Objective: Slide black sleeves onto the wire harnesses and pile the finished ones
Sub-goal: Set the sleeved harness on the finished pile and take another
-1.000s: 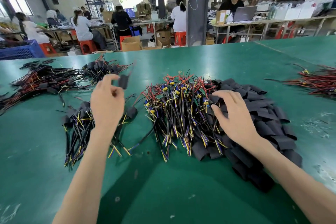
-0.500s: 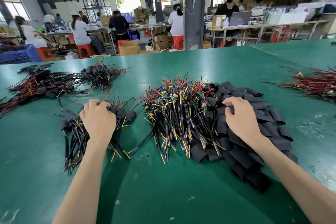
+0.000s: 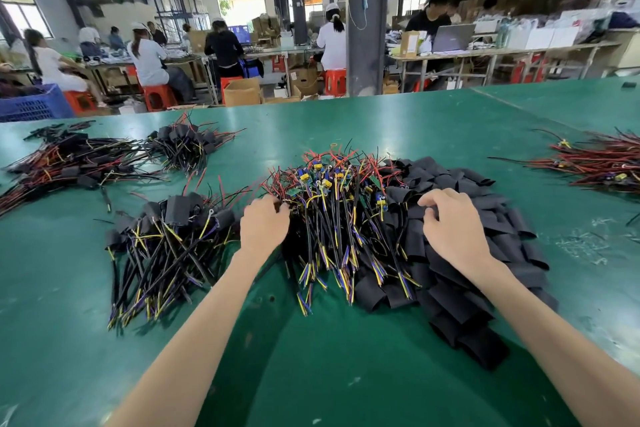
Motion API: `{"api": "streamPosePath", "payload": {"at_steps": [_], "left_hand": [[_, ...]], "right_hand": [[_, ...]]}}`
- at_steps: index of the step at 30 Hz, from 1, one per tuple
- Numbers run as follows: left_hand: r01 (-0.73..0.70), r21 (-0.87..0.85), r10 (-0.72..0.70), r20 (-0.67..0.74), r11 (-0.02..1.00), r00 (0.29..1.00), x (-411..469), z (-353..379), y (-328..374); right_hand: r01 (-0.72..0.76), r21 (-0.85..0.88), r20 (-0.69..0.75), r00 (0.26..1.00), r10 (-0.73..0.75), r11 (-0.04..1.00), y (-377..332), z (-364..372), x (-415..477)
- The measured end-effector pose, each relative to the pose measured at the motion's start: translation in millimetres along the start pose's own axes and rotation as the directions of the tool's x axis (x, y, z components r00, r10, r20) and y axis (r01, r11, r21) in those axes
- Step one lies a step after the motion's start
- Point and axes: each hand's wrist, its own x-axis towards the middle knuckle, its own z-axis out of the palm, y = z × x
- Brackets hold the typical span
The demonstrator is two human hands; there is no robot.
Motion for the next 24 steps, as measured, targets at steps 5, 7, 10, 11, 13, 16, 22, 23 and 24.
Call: {"api": "streamPosePath", "payload": {"at_steps": [5,7,10,11,13,16,22,23,24], "left_hand": [[0.134,-0.074,-0.136,-0.012,0.988,0.991,14.3,-0.8,9.2],[0.155,-0.14,-0.157,-0.004,0.978,0.988,18.6,-5.1,13.0],[0.164,-0.216,-0.176,-0.036,0.962,0.984,23.2,-10.2,15.5],[0.165,-0.209,-0.177,-0.036,0.964,0.984,24.7,-10.7,15.7],[0.175,-0.149,-0.175,0.012,0.973,0.984,27.5,-9.8,16.1],[0.173,-0.033,-0.169,0.101,0.984,0.98,31.5,-7.2,17.7],[0.339,-0.38,-0.271,0.221,0.861,0.937,38.5,-3.2,16.1],[0.373,-0.456,-0.289,0.246,0.808,0.925,39.3,-2.3,14.0],[0.385,-0.5,-0.294,0.254,0.776,0.921,39.5,-1.5,11.7]], "right_hand": [[-0.05,-0.028,-0.011,0.999,0.05,0.998,2.6,-1.9,2.1],[-0.076,-0.044,-0.015,0.997,0.076,0.996,5.0,-2.2,3.7],[-0.098,-0.078,0.013,0.995,0.099,0.992,9.1,0.0,6.0],[-0.089,-0.094,0.03,0.995,0.092,0.992,10.4,1.6,6.6],[-0.038,-0.144,0.083,0.995,0.05,0.989,12.5,5.8,7.2],[0.078,-0.238,0.173,0.984,-0.037,0.968,15.0,12.3,8.2],[0.16,-0.345,0.252,0.965,-0.073,0.925,22.3,21.1,9.3],[0.17,-0.36,0.267,0.961,-0.074,0.917,23.3,21.7,10.4],[0.181,-0.375,0.281,0.957,-0.075,0.909,24.1,22.3,11.5]]}}
